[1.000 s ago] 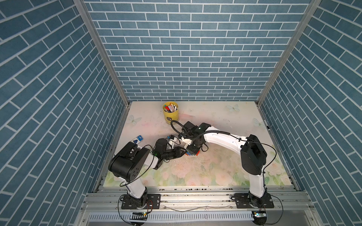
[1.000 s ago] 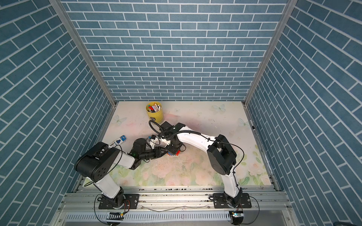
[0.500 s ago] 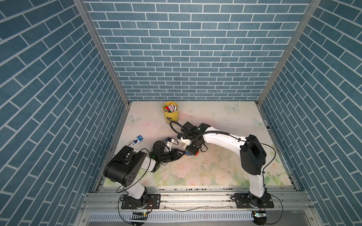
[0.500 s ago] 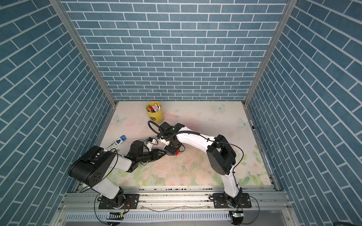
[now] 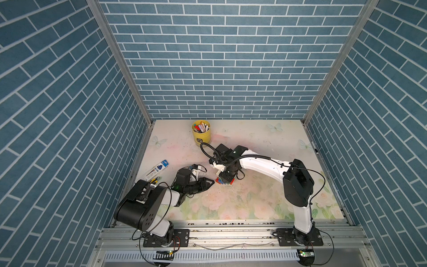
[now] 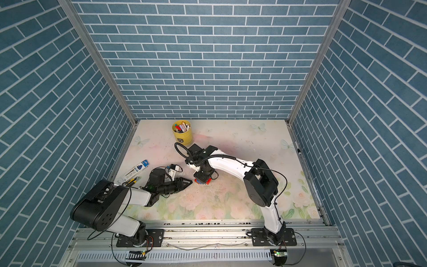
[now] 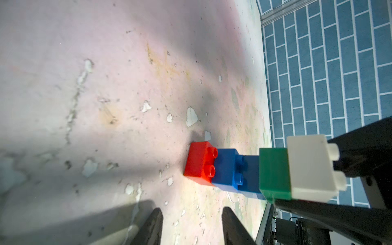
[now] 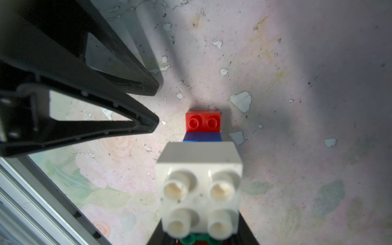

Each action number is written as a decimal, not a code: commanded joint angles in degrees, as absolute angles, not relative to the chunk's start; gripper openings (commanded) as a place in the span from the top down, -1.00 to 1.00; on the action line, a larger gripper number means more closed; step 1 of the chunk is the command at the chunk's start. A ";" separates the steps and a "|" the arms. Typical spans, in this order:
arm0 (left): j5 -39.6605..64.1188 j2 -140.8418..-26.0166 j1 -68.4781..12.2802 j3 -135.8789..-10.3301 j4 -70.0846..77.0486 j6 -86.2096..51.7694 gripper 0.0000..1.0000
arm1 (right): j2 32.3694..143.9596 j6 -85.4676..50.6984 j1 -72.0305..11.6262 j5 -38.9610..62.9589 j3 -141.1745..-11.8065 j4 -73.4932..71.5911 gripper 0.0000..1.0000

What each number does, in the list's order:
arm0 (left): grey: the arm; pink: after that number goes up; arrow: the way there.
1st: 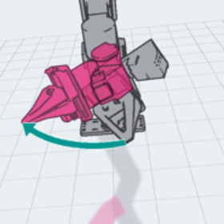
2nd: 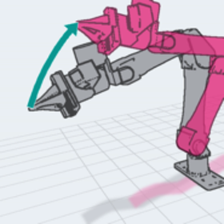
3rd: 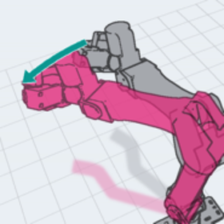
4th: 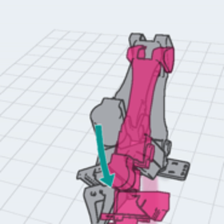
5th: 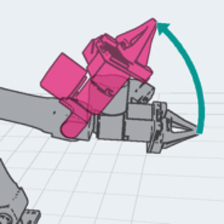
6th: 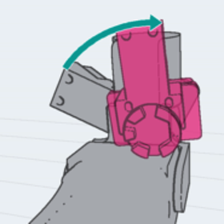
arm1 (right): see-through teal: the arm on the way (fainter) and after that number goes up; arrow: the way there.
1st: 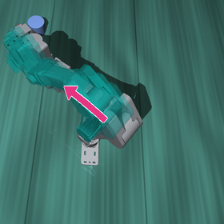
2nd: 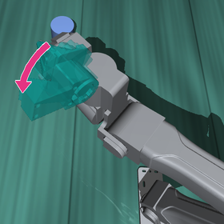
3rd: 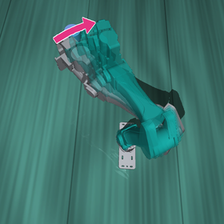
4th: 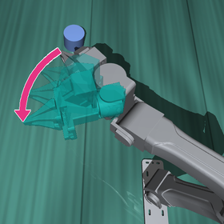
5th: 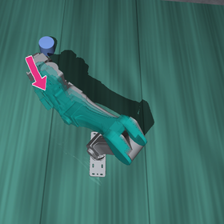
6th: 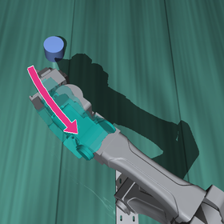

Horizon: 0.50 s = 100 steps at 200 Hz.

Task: Assemble the letter y with lego
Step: Place the lego brick at the center of the board.

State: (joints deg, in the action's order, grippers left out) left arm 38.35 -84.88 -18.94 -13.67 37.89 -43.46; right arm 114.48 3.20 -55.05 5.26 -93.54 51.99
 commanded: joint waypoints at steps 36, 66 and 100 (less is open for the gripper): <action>32.36 -71.15 -16.15 -11.95 14.12 -40.15 -0.02 | 111.74 0.58 -52.16 13.18 -90.88 49.81 0.58; 30.80 -62.24 -14.99 -11.94 5.83 -39.70 -0.05 | 107.96 -0.75 -50.31 17.00 -87.57 46.84 0.58; 30.05 -55.62 -14.68 -11.33 1.66 -40.70 -0.09 | 104.10 -2.65 -47.63 21.80 -82.45 42.17 0.58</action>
